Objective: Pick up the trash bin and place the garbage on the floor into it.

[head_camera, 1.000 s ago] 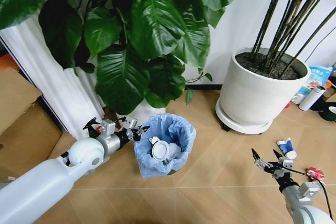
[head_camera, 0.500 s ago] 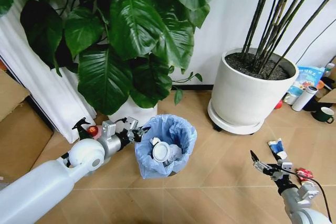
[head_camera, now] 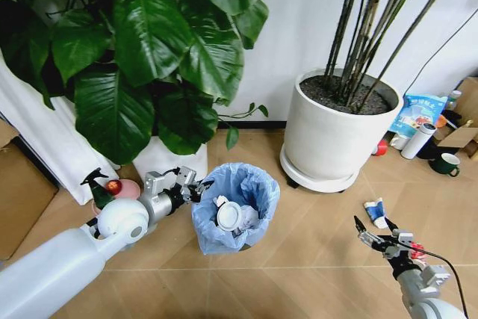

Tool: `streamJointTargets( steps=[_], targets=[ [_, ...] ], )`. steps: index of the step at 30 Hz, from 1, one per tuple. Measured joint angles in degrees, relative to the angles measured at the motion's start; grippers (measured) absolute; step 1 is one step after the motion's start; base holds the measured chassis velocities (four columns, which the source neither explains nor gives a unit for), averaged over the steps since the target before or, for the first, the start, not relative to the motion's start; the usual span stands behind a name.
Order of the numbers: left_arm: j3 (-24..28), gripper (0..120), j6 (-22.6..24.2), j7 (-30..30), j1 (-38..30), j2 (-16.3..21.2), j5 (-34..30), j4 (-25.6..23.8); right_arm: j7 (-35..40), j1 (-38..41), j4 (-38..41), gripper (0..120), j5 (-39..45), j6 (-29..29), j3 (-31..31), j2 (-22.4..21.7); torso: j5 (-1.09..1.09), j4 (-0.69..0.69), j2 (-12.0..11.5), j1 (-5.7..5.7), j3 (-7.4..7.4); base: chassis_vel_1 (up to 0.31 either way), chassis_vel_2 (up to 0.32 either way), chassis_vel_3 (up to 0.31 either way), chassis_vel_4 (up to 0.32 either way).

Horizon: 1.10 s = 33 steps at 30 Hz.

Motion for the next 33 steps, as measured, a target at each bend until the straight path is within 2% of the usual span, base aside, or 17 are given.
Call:
streamJointTargets(
  steps=[26,33],
  targets=[
    [0.38,0,-0.01,0.35,-0.18,-0.2,0.04,0.38,-0.22,1.38,-2.11,100,-1.76,1.43,-1.26,0.16,0.01,-0.02,0.0,-0.01,0.0,-0.187,-0.184,0.179,0.189],
    [0.47,0,-0.03,0.41,-0.34,-0.3,0.01,0.71,-0.26,2.4,-3.03,100,-3.07,2.23,-1.84,0.69,0.01,-0.02,0.0,0.0,0.0,-0.091,-0.098,0.077,0.085]
  ],
)
